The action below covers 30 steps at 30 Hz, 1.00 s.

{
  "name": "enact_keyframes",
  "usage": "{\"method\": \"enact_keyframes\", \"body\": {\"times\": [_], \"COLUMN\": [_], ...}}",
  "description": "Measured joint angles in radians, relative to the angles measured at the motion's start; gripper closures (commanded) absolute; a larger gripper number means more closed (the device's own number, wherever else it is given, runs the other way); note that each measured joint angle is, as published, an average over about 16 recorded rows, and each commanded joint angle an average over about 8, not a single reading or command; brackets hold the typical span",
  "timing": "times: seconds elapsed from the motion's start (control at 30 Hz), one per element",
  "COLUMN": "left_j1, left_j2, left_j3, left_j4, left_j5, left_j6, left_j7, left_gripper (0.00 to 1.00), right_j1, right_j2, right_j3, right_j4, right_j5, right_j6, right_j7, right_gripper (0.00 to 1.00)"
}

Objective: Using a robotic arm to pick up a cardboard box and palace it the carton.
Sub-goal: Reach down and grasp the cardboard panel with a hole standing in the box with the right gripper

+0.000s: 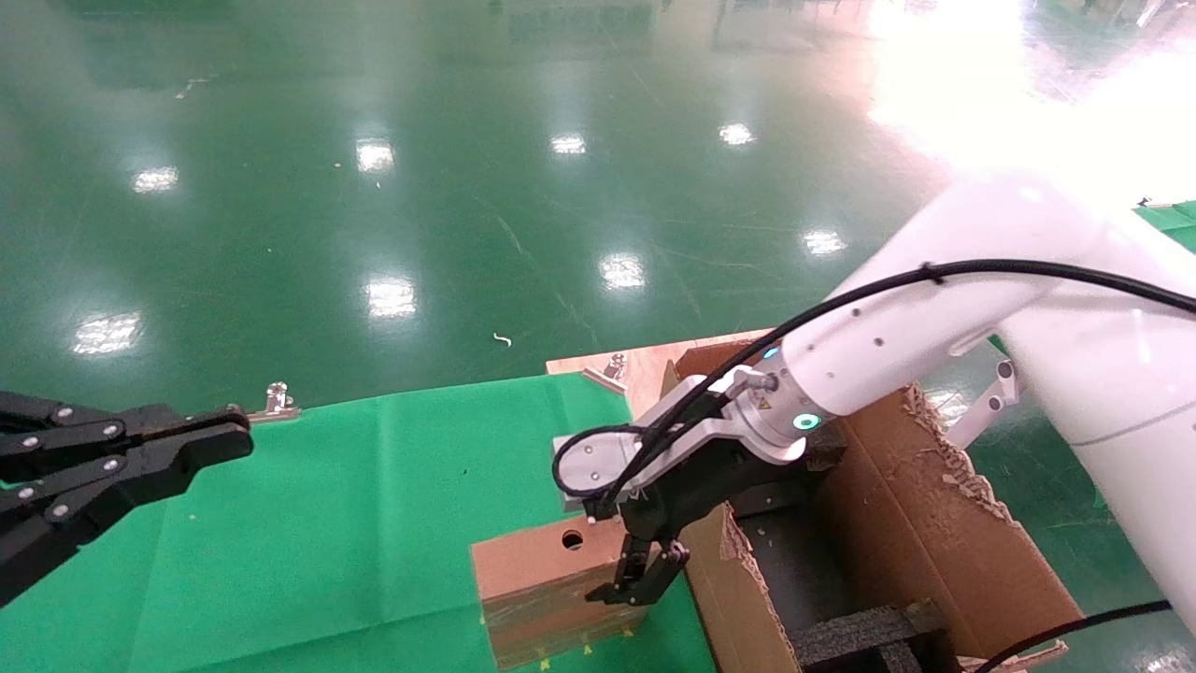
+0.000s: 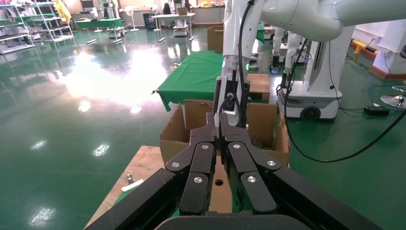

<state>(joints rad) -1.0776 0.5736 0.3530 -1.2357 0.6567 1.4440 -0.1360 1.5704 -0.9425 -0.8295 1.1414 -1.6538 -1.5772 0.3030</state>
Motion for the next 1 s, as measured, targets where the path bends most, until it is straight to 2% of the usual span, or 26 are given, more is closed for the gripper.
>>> {"method": "enact_keyframes", "body": {"times": [0.03,0.23,0.3,0.5,0.53,1.0], "left_j1": [0.0,0.0,0.0,0.0,0.0,0.0], "left_j2": [0.0,0.0,0.0,0.0,0.0,0.0], "left_j3": [0.0,0.0,0.0,0.0,0.0,0.0], "left_j4": [0.0,0.0,0.0,0.0,0.0,0.0], "left_j5": [0.0,0.0,0.0,0.0,0.0,0.0], "left_j6": [0.0,0.0,0.0,0.0,0.0,0.0], "left_j7": [0.0,0.0,0.0,0.0,0.0,0.0], "left_gripper": [0.97,0.22,0.0,0.0,0.0,0.0], "right_j1": [0.01,0.06,0.073,0.099,0.101,0.101], "right_j2": [-0.008,-0.041,-0.049,-0.063,-0.064,-0.064], "right_j3": [-0.016,-0.101,-0.124,-0.167,-0.171,-0.172], "right_j4": [-0.006,-0.035,-0.043,-0.06,-0.061,-0.062], "right_j5": [-0.009,-0.038,-0.042,-0.044,-0.044,-0.041], "right_j6": [-0.001,-0.003,-0.002,-0.001,-0.001,-0.001], "right_j7": [-0.001,-0.007,-0.01,-0.015,-0.015,-0.016], "right_gripper": [0.0,0.01,0.23,0.97,1.0,1.0]}}
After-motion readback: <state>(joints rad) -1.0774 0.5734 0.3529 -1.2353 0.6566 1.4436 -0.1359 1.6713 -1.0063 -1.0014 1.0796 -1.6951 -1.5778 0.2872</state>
